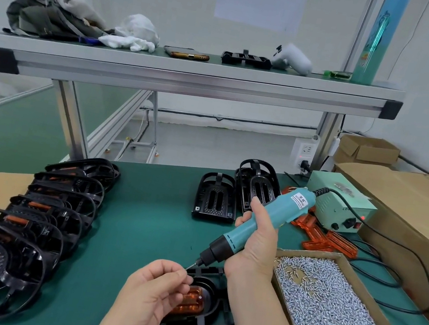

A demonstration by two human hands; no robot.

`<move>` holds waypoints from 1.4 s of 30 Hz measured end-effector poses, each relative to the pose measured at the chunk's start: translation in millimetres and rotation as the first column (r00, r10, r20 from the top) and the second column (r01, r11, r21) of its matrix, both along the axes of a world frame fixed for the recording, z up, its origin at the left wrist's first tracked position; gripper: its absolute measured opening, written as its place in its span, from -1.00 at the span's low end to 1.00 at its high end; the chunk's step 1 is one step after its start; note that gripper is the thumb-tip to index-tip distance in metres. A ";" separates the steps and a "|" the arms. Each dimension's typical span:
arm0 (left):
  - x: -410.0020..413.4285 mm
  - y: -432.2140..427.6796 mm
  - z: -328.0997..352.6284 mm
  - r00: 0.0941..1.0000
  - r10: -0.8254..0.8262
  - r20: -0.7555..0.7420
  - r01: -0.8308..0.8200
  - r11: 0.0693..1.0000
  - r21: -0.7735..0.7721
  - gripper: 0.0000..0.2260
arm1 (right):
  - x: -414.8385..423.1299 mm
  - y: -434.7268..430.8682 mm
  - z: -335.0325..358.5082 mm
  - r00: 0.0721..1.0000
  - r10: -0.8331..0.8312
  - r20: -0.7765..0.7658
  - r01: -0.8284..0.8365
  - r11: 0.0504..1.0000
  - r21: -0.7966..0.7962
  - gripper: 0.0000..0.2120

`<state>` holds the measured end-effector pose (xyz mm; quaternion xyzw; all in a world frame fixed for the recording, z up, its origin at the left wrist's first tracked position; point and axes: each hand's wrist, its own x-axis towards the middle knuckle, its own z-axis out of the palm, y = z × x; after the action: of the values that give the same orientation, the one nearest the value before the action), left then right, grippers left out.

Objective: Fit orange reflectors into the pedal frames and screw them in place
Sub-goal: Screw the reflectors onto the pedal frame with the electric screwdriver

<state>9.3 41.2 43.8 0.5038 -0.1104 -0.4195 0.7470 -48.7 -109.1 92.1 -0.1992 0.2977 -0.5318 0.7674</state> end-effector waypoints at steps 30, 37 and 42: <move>-20.6 -2.1 -19.5 0.619 0.260 0.741 -0.381 0.925 -0.005 -0.75 | -0.8 1.3 -5.4 0.993 -0.073 -0.091 0.075 0.997 0.025 -0.75; -19.6 -2.9 -22.3 0.317 0.376 0.871 -0.393 0.888 -0.240 -0.80 | 0.9 3.6 -6.8 0.997 -0.060 -0.059 0.065 0.993 0.094 -0.69; -15.2 2.1 -17.6 0.418 0.238 0.877 -0.342 0.935 -0.091 -0.49 | 3.1 2.2 -4.5 0.997 -0.050 -0.051 0.054 0.996 0.067 -0.76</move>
<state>-5.9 43.3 26.2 0.6947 -0.3666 0.0283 0.6182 -45.6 -106.9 87.6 -0.1783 0.3395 -0.5361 0.7520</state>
